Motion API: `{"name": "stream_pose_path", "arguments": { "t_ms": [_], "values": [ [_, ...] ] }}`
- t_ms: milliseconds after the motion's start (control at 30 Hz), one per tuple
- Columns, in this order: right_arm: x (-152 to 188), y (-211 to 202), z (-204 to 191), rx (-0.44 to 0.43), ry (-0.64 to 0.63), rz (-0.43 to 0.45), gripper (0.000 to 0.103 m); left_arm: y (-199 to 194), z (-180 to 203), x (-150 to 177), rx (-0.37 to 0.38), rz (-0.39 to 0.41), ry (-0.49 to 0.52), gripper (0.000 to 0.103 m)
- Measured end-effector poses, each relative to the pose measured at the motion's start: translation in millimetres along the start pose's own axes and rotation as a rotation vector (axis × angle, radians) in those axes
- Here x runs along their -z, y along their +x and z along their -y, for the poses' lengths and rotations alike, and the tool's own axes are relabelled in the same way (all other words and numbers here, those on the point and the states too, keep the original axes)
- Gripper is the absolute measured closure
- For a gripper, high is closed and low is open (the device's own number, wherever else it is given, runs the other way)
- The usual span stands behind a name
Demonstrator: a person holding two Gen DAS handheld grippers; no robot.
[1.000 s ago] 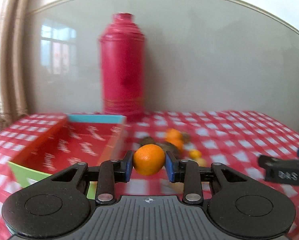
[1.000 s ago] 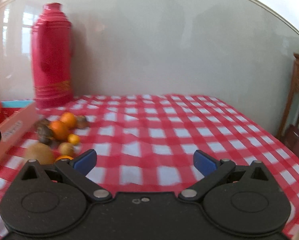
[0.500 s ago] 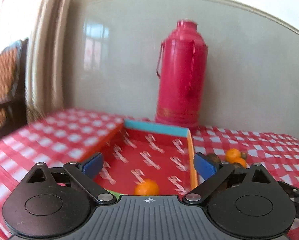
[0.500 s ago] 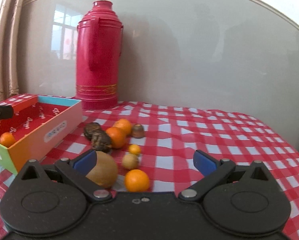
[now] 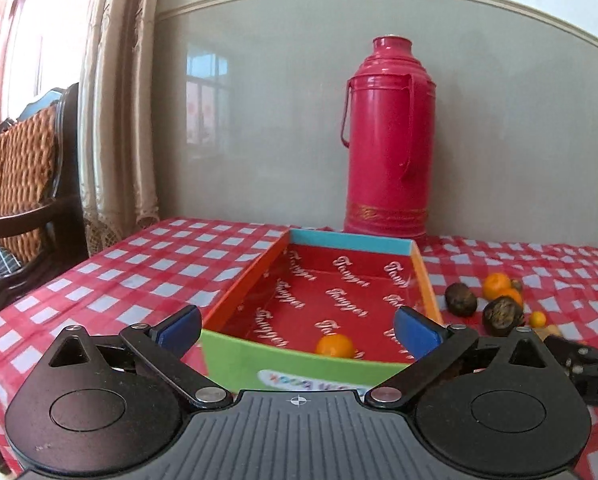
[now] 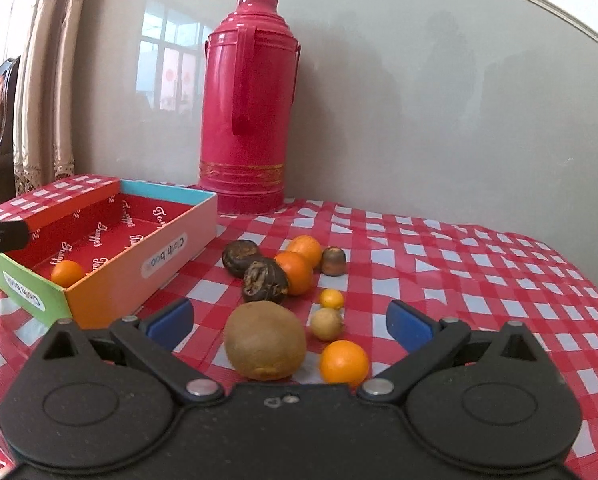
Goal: Organize fruits
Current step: 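Grasp the brown kiwi with the right tool, then carry the kiwi into the box and open the right tool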
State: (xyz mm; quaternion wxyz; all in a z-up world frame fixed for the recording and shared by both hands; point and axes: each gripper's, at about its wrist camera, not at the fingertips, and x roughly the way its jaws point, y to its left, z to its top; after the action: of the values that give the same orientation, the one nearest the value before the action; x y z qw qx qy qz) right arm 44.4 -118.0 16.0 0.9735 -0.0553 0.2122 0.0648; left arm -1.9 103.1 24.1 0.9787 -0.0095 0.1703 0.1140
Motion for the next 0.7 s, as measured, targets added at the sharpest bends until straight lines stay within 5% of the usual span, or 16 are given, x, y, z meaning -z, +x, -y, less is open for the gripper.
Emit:
{"name": "stream_pose_path", "arguments": {
  "t_ms": [100,300,700],
  "values": [
    [-1,8,-7,0.018,-0.034,-0.021,0.012,1,-8,3,-0.006,-0.016,0.01,0.0],
    [0,26,-24,0.008,-0.068,-0.092,0.045,0,-25,6,-0.024,-0.028,0.008,0.0],
    [5,48,-34,0.069,-0.103,-0.171,0.059,2,-53,9,-0.046,-0.041,-0.02,0.0]
  ]
}}
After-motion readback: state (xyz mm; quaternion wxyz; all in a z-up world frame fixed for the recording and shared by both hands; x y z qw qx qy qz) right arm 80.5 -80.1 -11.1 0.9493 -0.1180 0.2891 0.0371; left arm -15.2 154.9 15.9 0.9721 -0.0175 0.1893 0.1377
